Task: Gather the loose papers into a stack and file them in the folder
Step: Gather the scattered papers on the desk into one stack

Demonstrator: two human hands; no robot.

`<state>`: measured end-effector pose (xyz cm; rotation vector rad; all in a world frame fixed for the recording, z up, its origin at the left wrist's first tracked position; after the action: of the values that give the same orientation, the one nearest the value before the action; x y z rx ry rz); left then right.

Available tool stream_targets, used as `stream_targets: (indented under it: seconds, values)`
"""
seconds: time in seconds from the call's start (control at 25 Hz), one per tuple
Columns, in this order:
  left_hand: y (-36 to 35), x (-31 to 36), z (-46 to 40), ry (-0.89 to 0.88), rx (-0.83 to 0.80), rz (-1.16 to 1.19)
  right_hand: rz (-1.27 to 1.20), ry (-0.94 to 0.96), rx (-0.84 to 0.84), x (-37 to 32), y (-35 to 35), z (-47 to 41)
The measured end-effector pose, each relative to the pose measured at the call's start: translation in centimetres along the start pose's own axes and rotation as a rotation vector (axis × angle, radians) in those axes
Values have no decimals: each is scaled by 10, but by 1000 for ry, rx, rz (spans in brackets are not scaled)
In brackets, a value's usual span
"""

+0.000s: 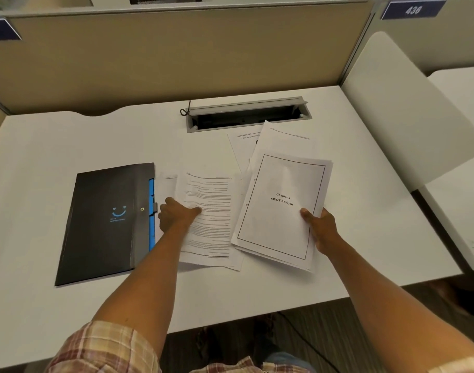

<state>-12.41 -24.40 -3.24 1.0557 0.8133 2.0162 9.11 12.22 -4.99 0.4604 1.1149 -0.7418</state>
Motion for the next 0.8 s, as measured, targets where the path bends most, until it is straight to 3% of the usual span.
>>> stream_targets:
  seconds: [0.12, 0.28, 0.8]
  values:
    - [1, 3, 7, 7, 73, -252, 1, -1, 9, 0, 1, 2]
    - [4, 5, 7, 27, 95, -360, 13, -8, 6, 2, -2, 2]
    - [-12, 10, 10, -47, 61, -232, 53, 6, -17, 7, -9, -4]
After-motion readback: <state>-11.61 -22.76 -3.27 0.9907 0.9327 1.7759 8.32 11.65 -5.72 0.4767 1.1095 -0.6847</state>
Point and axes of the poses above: each hand's wrist, its own z-axis away from the middle knuckle, its own y-axis out of the back of the hand, x = y × z, the point moved 8 cm from there along -z, towards the middle knuckle, and after that the axes turned 5 degrees about y, right-handed, at the moved point
